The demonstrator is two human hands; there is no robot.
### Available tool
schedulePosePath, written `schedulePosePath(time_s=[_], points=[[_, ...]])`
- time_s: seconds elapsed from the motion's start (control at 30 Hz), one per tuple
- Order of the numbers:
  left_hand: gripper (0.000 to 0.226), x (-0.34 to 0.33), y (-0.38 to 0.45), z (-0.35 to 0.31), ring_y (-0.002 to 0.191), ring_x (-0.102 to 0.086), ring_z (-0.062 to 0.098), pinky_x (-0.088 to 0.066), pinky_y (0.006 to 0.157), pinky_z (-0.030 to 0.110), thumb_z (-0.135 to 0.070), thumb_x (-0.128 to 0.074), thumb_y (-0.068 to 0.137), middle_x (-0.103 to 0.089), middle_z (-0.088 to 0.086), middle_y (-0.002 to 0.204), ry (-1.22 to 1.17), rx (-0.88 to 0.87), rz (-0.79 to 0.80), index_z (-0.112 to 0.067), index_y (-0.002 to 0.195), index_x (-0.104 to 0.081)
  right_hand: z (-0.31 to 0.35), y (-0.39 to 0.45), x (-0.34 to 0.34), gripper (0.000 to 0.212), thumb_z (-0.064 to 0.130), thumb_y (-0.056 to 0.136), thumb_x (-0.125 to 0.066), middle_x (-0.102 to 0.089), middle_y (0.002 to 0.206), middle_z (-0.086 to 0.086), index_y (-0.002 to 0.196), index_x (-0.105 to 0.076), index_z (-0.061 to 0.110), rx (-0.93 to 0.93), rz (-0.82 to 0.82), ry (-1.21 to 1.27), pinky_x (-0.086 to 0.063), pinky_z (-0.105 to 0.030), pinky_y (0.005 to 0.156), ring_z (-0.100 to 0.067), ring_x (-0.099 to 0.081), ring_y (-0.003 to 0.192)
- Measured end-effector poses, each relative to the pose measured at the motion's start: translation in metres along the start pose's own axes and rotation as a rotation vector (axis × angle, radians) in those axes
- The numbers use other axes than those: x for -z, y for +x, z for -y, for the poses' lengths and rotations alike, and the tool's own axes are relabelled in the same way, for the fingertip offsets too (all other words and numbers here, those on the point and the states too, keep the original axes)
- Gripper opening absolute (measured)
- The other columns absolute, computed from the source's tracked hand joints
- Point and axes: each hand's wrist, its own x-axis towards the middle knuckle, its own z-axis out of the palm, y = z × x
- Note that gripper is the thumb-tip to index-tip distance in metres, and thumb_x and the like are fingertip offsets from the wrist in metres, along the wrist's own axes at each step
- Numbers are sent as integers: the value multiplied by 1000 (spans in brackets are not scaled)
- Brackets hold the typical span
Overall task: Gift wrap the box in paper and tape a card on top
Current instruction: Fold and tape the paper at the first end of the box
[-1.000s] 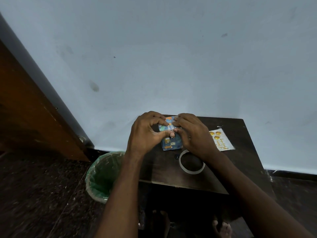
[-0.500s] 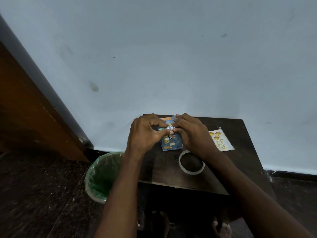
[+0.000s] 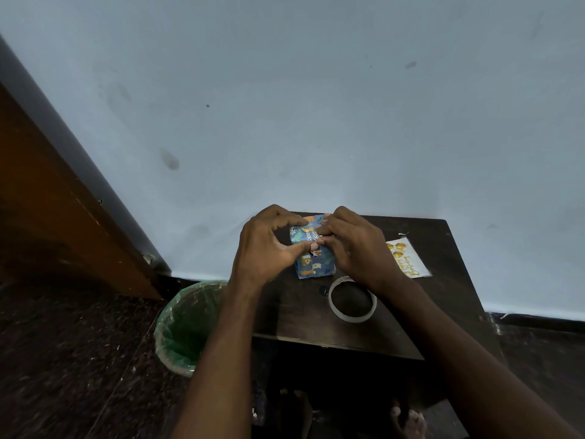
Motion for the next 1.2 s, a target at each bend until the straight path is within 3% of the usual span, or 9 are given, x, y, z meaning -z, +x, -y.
schedulePosePath(time_s=[0.1,0.27,0.4,0.53,0.73,0.87,0.97,1.07,1.2], points=[[41,-1,0,0,97,-73,4,-62,82,37,-46,-95,68,-78,-8,104,-2,0,-11,-22,100,-87,1,1,2,16,10,91,-74,-64,105,-4,107,-72,11,-9,-7,12,-52,-33,69,-21,-65,92],[34,-2,1,4,98,-75,7,-62,83,37,-40,-98,68,-79,-7,101,-44,15,-19,-21,95,-88,2,2,-1,41,14,95,-61,-58,105,-8,135,-69,17,-1,50,-15,-41,-29,70,-20,-57,90],[18,2,-1,9,106,-75,12,-61,93,39,-18,-94,81,-80,-6,104,-198,86,-2,-19,98,-87,3,3,-3,36,15,95,-59,-56,99,-8,128,-74,19,-12,34,-13,-43,-32,64,-24,-56,84],[19,4,-2,17,109,-76,20,-61,98,48,-9,-83,88,-80,0,111,-361,189,32,-13,107,-85,4,3,-2,28,18,96,-61,-55,100,-5,120,-76,18,-28,27,5,-48,-36,65,-23,-57,86],[26,6,1,17,109,-76,20,-61,96,40,4,-76,92,-79,1,115,-427,232,108,-12,111,-83,7,2,-5,27,30,100,-58,-53,101,-3,114,-77,16,-38,11,20,-48,-37,66,-22,-58,88],[26,4,1,11,109,-73,17,-56,90,30,-6,-77,88,-78,-5,113,-304,133,60,-17,111,-83,7,1,-11,26,27,100,-56,-55,99,-4,110,-77,16,-41,-25,-25,-50,-39,62,-21,-57,84],[31,1,-3,9,116,-70,17,-54,96,27,-24,-92,80,-73,-6,119,-220,53,53,-21,110,-84,8,-1,-13,18,18,98,-60,-56,98,-4,106,-76,16,-47,-45,-39,-50,-41,60,-20,-57,83],[43,-3,-5,12,121,-68,14,-56,102,34,-26,-100,71,-73,-5,126,-167,53,66,-22,110,-83,9,-2,-10,12,18,96,-64,-59,99,-3,101,-75,14,-36,-51,-29,-52,-40,63,-19,-60,84],[39,-5,-3,13,114,-72,11,-59,97,42,-25,-100,69,-77,-5,119,-169,35,30,-18,104,-84,10,0,-2,8,19,92,-70,-58,99,2,99,-74,16,-58,-30,32,-49,-34,62,-14,-58,84]])
